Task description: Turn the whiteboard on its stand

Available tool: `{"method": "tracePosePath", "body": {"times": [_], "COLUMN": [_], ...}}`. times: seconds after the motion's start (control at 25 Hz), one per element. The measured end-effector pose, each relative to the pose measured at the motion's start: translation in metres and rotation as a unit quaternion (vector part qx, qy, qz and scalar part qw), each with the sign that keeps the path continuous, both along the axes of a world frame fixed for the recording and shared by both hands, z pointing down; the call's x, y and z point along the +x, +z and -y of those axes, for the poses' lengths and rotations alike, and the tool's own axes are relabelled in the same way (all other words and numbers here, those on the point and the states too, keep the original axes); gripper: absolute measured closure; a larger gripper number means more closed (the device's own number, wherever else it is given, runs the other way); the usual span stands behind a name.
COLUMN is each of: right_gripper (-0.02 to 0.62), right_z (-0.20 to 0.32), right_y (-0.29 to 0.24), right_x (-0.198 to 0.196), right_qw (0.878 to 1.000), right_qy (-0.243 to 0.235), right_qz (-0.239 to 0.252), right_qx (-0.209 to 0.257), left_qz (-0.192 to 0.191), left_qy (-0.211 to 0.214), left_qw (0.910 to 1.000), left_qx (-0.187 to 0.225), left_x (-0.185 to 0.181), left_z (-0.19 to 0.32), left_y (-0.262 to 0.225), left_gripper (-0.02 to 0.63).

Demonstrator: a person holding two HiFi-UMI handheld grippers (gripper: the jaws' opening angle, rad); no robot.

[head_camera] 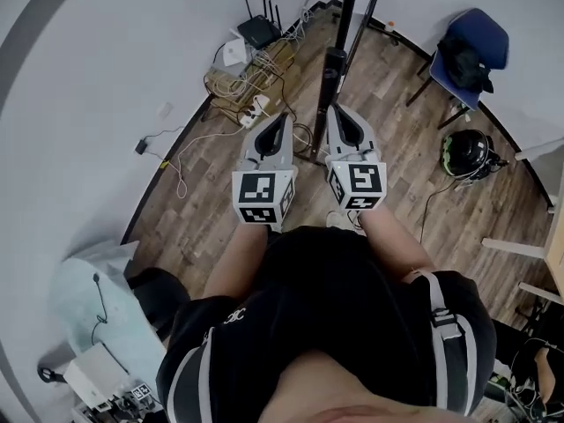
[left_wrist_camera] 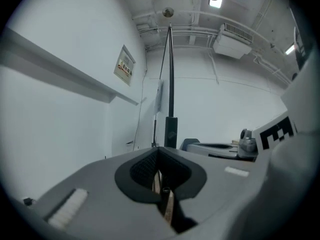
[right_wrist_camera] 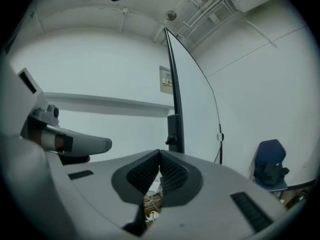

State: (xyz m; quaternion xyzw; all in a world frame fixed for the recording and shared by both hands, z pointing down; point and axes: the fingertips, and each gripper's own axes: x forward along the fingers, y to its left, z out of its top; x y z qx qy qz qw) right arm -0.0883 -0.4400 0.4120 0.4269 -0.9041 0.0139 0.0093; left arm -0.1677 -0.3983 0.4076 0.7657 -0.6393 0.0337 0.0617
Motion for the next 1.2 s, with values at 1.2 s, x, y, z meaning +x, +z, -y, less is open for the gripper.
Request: {"method": "tracePosePath", "body": {"times": [1.2], "right_gripper": [0.376], "right_z": [0.081], "right_y": [0.035], "right_x": [-0.013], "right_qw": [0.959], "right_qy": [0.273], "right_qz": [-0.056], "right_qx": [-0.055], "left_qz": [-0.029], "left_qy": [0.121], "left_qw": [0.9922], "left_qx": [-0.008], "left_x": [-0.081], "left_z": [0.015], "left_y": [0.013], "left_gripper": [0.597]}}
